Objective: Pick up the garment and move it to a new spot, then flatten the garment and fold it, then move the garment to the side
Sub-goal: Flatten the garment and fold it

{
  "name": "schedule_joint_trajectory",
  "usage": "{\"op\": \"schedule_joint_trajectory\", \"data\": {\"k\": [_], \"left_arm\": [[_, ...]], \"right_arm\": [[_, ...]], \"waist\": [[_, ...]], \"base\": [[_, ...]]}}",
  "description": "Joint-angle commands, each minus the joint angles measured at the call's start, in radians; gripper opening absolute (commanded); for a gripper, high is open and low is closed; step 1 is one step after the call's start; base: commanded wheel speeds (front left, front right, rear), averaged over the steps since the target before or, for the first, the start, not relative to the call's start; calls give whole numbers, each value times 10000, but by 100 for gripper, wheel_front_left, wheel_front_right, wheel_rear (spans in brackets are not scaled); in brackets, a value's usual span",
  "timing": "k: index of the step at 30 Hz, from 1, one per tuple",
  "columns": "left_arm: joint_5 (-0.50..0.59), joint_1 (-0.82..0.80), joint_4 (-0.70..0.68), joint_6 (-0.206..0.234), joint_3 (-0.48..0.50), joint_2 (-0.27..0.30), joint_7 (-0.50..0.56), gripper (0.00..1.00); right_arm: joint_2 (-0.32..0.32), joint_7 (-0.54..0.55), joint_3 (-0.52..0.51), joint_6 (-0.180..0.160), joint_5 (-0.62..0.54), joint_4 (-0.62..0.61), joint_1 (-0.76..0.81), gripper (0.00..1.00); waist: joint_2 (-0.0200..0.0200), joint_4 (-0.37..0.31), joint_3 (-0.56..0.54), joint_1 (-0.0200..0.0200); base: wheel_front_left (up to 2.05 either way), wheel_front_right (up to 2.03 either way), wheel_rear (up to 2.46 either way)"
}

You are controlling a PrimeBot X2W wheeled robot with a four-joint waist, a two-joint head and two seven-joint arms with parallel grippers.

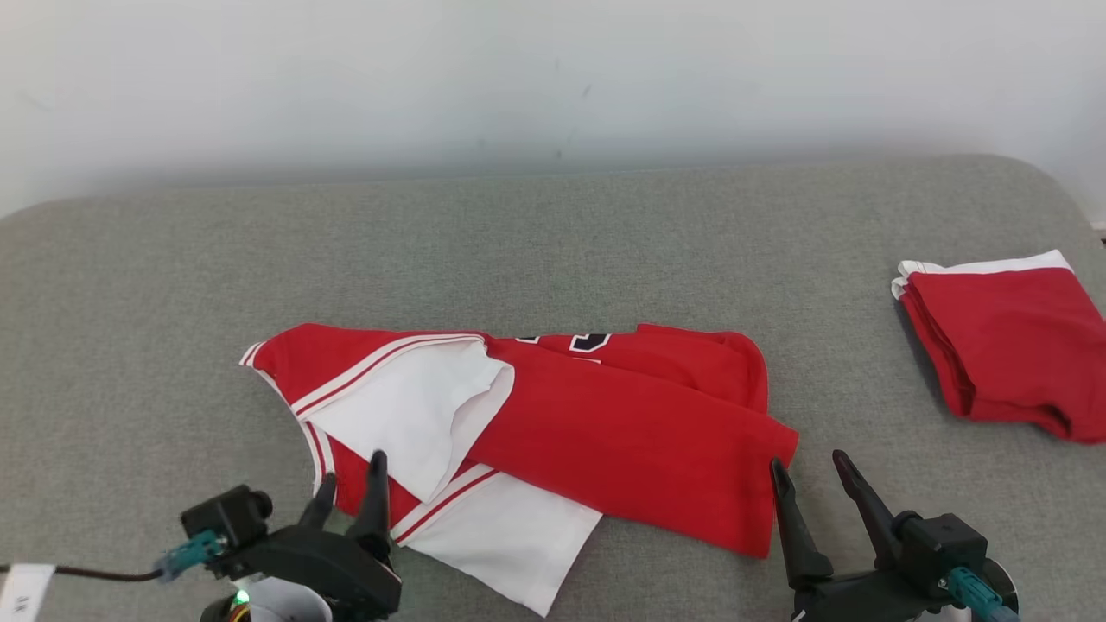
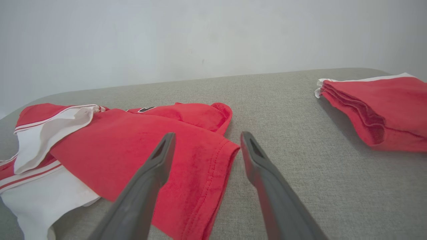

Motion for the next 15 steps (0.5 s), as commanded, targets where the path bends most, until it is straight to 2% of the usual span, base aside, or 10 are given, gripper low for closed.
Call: {"op": "schedule_joint_trajectory", "data": {"k": [1,6,9,15], "left_arm": [[141,-132,199,206,-129,32,180,100],[266,-392,652,489,-429,-137,573,100],[244,-473,760,490,-469,-197,649,100],[286,-601,970,808,-490,-123,865,100]], "right_arm": [[-7,-10,20,-24,85,-21,-54,100],[-10,-34,-30,-24,120,-75,-111,100],[-1,-53,-50,-24,127,-91,-80,100],[-2,-83,-102,-24,169,-67,-146,100]], "waist": [[0,-90,60,1],[0,-371,180,1],[0,-506,237,1],[0,-588,307,1]], "base": [[0,0,0],[0,0,0],[0,0,0],[0,0,0]]}}
